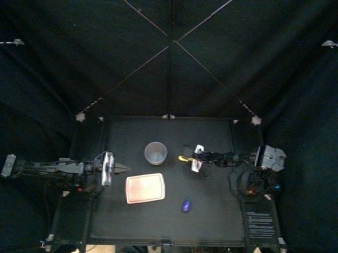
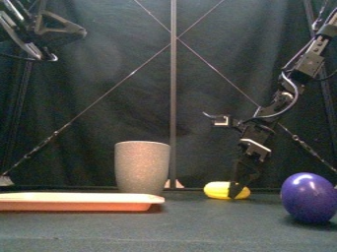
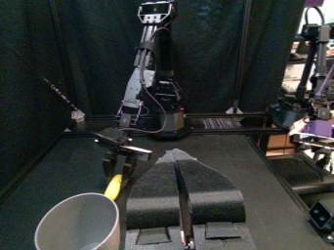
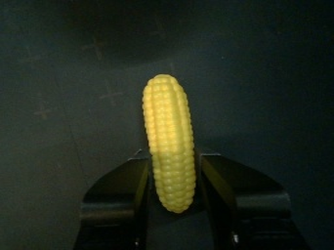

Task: Pick the corn then place it in the grey bowl
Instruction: Place corn in the grey bowl

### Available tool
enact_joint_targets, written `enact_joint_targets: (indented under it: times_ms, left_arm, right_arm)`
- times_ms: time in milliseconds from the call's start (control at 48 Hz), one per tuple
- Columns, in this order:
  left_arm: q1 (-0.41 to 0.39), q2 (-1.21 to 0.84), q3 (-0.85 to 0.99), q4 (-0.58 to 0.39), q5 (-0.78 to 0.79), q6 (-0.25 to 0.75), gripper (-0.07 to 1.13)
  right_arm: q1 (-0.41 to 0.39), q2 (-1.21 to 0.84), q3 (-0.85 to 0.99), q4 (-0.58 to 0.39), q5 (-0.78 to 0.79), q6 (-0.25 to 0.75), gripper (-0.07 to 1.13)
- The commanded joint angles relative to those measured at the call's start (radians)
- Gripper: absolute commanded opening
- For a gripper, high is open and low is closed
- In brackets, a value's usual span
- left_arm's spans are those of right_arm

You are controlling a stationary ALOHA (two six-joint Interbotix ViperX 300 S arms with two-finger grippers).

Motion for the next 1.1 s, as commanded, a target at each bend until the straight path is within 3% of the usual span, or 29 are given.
enact_joint_targets:
  times_ms: [21, 375, 625, 896, 1104]
  left_arm:
    - [0.002, 0.002, -0.015, 0.003, -0.005, 0.002, -0.01]
    - [0.002, 0.002, -0.015, 0.003, -0.005, 0.002, -0.01]
    - [0.002, 0.002, -0.017, 0.003, -0.005, 0.002, -0.01]
    - [0.002, 0.002, -0.017, 0.003, -0.005, 0.002, -0.01]
    - [0.002, 0.002, -0.017, 0.003, -0.005, 0.002, -0.01]
  right_arm:
    - [0.002, -0.026, -0.029, 0.003, -0.002, 0.008, 0.46]
    - [0.089, -0.170, -0.213, -0.002, 0.155, 0.005, 0.45]
    - [0.167, -0.189, -0.356, 0.015, 0.160, 0.005, 0.45]
    - [0.141, -0.091, -0.469, 0.051, 0.144, 0.006, 0.47]
    - [0.115, 0.005, -0.509, 0.077, 0.141, 0.000, 0.59]
